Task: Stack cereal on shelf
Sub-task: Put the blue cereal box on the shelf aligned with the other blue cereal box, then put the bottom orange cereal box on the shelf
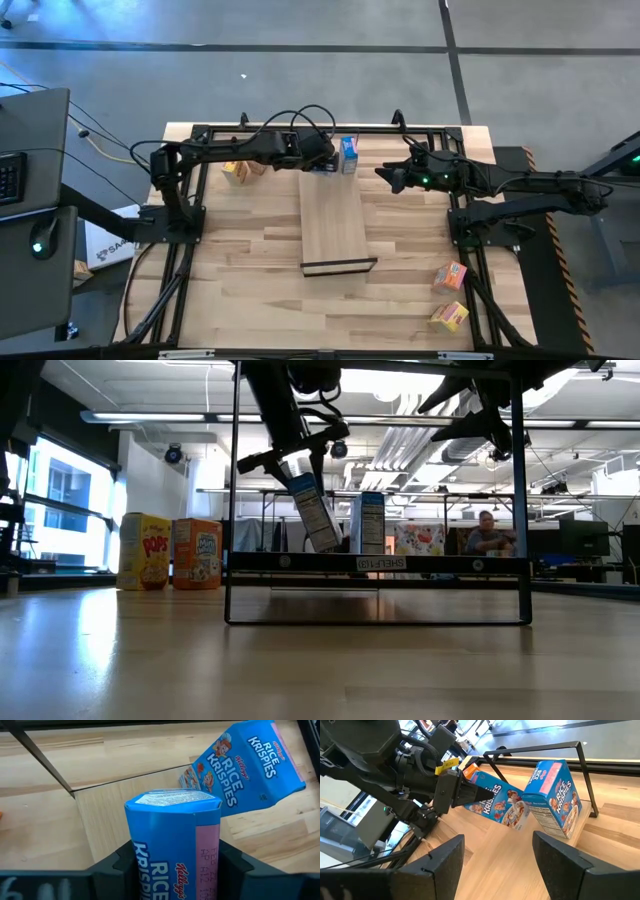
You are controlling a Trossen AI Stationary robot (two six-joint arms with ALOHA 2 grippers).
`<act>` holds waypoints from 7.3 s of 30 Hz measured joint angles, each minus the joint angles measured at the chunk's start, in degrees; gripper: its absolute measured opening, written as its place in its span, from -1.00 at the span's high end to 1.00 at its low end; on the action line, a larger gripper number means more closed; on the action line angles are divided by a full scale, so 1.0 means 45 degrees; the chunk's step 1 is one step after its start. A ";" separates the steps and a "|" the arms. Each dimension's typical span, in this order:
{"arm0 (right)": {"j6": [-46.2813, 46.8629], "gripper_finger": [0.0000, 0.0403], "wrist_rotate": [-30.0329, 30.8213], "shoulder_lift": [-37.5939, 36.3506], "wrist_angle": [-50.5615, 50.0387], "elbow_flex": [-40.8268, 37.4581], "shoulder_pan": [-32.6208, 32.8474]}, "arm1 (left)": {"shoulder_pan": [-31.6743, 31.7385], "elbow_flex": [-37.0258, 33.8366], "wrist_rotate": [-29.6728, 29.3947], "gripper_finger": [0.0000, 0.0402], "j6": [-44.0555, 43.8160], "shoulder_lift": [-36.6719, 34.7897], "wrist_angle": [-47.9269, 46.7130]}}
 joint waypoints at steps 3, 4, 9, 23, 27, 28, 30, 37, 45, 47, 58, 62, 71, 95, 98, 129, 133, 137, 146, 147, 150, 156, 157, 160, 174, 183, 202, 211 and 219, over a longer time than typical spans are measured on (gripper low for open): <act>0.0005 -0.14 0.0000 0.0000 -0.0005 0.0000 0.0000 | 0.0000 0.0000 0.0002 0.11 0.0000 0.0000 0.0000; 0.0005 -0.14 0.0000 0.0000 -0.0005 0.0000 0.0000 | 0.0000 0.0000 0.0004 0.08 0.0000 0.0000 0.0000; 0.0037 -0.14 0.0000 0.0000 -0.0005 0.0000 0.0000 | 0.0049 0.0000 0.0009 -0.04 -0.0002 0.0000 0.0009; 0.0049 -0.14 0.0000 0.0000 -0.0003 0.0000 0.0000 | 0.0093 0.0005 0.0320 -0.11 0.0136 -0.0131 0.0602; 0.0049 -0.14 0.0000 0.0000 0.0000 0.0000 0.0000 | 0.0247 0.0000 0.0370 -0.11 0.0555 -0.0355 0.0584; 0.0049 -0.14 0.0000 0.0000 -0.0005 0.0000 0.0000 | 0.0284 0.0000 0.0368 -0.11 0.0667 -0.0425 0.0555; 0.0039 -0.14 0.0000 0.0000 -0.0005 0.0000 0.0000 | 0.0371 0.0000 0.0371 -0.11 0.0845 -0.0588 0.0546; -0.0023 -0.14 0.0096 0.0000 0.0005 -0.0005 -0.0019 | 0.0775 0.0006 0.0310 -0.11 0.1610 -0.1278 0.0579; 0.0053 -0.14 0.0311 0.0005 0.0185 -0.0005 -0.0019 | 0.0250 -0.0508 -0.0525 0.09 0.6063 -0.2859 0.0277; 0.0053 -0.14 0.0314 0.0005 0.0185 -0.0005 -0.0019 | -0.0318 -0.1615 -0.1004 0.28 0.6153 -0.3683 0.0576; 0.0363 -0.14 0.0639 0.0005 0.0160 -0.0005 -0.0022 | -0.3122 -1.0416 0.0281 0.98 0.5593 -0.8131 0.8369; 0.0916 -0.14 0.1183 0.0100 0.0121 -0.0007 -0.0019 | -0.2880 -1.1345 0.2123 1.00 0.6194 -0.6887 1.0729; 0.2414 -0.14 0.1103 0.0908 0.0311 -0.0019 -0.0019 | -0.1466 -1.1370 0.2365 1.00 0.7966 -0.3943 1.3586; 0.1705 -0.14 -0.0379 0.1545 0.0967 -0.0019 -0.0029 | -0.0058 -0.9749 0.3637 1.00 1.0554 -0.1238 1.6564; 0.1724 -0.14 -0.0379 0.1545 0.0971 -0.0019 -0.0029 | -0.0058 -0.9221 0.3773 1.00 1.0644 -0.0831 1.6550; 0.1536 -0.14 -0.1899 0.1194 0.0944 0.0010 -0.0034 | 0.0229 -0.8549 0.6364 1.00 0.9849 -0.4381 1.4044; 0.2964 -0.14 -0.3954 0.0689 -0.1094 0.0219 -0.0002 | -0.0352 -0.8557 0.6290 1.00 0.9396 -0.6345 1.3057; 0.5367 -0.14 -0.6059 0.0607 -0.5757 0.1050 0.0898 | -0.1051 -0.8558 0.5504 1.00 0.9063 -0.7684 1.3024; 1.2773 -0.14 -0.6133 0.0607 -1.0266 0.2351 0.6355 | -0.1642 -0.8558 0.4006 1.00 0.9067 -0.8417 1.3003; 1.3516 -0.14 -0.5806 0.0616 -1.0576 0.2513 0.6884 | -0.1642 -0.8558 0.4002 1.00 0.9073 -0.8409 1.2965; 1.5534 -0.14 -0.5332 0.0637 -1.1885 0.3056 0.8312 | -0.1602 -0.8562 0.4002 1.00 0.9078 -0.8273 1.2785; 1.8913 -0.14 -0.5009 0.0936 -1.3244 0.3534 1.0680 | -0.1486 -0.8568 0.3987 1.00 0.9063 -0.8281 1.2434; 1.9317 -0.14 -0.5144 0.1043 -1.3194 0.3507 1.0999 | -0.1486 -0.8568 0.3997 1.00 0.9011 -0.8272 1.2416; 1.9873 -0.14 -0.5639 0.1530 -1.3187 0.3507 1.1630 | -0.1491 -0.8568 0.4002 1.00 0.8976 -0.8291 1.2500; 2.0086 -0.14 -0.6360 0.4221 -1.3485 0.3492 1.2281 | -0.1491 -0.8568 0.4002 1.00 0.8408 -0.8286 1.2531; 1.9229 -0.14 -0.4482 0.4221 -1.4365 0.4648 1.2405 | -0.1491 -0.8568 0.4002 1.00 0.8310 -0.8286 1.2580; 1.8818 -0.39 -0.4476 0.4192 -1.3673 0.4566 1.3032 | -0.1491 -0.8568 0.4006 1.00 0.8184 -0.8286 1.2575; 1.9304 -0.39 -0.5534 0.4192 -1.3655 0.4556 1.3041 | -0.1491 -0.8563 0.4006 1.00 0.8179 -0.8288 1.2570; 1.9660 -0.39 -0.5623 0.3911 -1.3516 0.4057 1.3036 | -0.1481 -0.8563 0.4003 1.00 0.7985 -0.8286 1.2570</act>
